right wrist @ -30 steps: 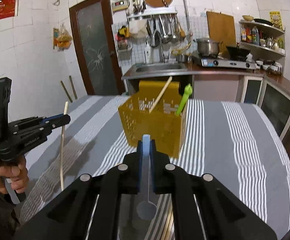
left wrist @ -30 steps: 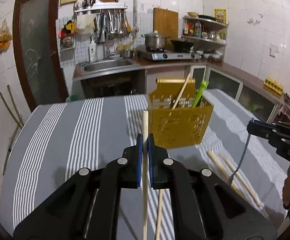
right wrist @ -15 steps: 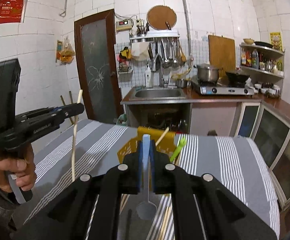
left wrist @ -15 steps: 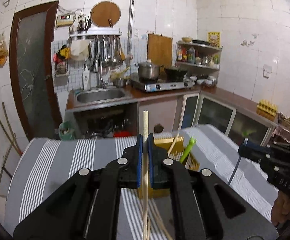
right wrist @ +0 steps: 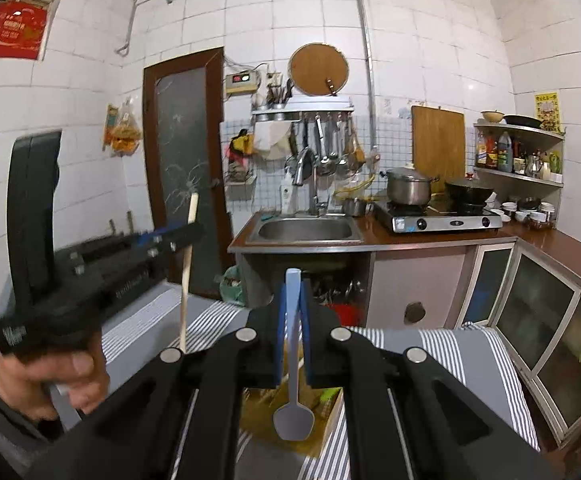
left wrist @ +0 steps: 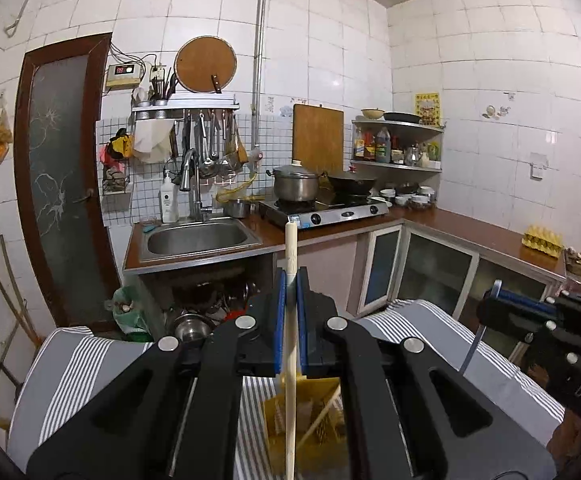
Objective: Organize utensils
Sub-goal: 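Open both tools to drop the spoon and chopstick into the holder, then withdraw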
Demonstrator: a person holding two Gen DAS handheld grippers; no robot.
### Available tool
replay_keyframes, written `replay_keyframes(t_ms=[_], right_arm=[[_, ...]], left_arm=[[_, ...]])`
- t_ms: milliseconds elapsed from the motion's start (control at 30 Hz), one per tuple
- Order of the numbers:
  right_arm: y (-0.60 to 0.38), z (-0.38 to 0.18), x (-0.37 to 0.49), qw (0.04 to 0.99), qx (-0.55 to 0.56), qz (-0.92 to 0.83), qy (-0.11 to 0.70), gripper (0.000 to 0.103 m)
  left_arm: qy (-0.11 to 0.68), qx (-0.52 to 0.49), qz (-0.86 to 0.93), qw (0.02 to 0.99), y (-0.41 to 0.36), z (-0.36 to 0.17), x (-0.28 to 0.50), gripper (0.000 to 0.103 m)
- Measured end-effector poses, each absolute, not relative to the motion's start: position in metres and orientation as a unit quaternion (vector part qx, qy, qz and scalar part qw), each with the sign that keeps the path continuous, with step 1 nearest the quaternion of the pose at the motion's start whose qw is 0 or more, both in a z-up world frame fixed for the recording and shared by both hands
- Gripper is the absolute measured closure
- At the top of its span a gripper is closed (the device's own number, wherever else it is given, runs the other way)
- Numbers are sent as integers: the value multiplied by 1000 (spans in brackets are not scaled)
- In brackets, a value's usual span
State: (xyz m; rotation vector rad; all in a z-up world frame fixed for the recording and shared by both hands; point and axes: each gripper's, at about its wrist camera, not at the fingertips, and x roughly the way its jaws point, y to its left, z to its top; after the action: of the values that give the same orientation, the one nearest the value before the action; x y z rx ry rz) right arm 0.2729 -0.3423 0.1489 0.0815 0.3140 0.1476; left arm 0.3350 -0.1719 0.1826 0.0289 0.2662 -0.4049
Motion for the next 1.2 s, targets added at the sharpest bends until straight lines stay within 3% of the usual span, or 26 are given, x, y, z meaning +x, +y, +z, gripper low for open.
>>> replay_keyframes(t_ms=[333, 533, 567, 600, 633, 667, 900, 1200], right_arm=[[-337, 134, 322, 983, 42, 67, 168, 96], [-337, 113, 335, 980, 45, 66, 181, 96], [-338, 106, 338, 981, 43, 60, 182, 95], [-338, 100, 340, 979, 43, 57, 189, 88], [-341, 94, 343, 976, 46, 57, 204, 80], [-345, 89, 342, 974, 49, 53, 212, 71], [-398, 84, 296, 972, 69, 7, 226, 69], [-421, 6, 203, 957, 86, -9, 277, 69]], left_arm=[[95, 15, -205, 974, -195, 170, 375, 99], [123, 9, -204, 971, -197, 140, 388, 99], [136, 5, -201, 970, -195, 131, 391, 94], [152, 3, -201, 968, -193, 124, 394, 72], [173, 2, -198, 965, -188, 112, 395, 61], [182, 4, -196, 964, -183, 107, 393, 57], [219, 15, -158, 963, -107, 96, 367, 57], [269, 26, -125, 955, -39, 34, 285, 54]])
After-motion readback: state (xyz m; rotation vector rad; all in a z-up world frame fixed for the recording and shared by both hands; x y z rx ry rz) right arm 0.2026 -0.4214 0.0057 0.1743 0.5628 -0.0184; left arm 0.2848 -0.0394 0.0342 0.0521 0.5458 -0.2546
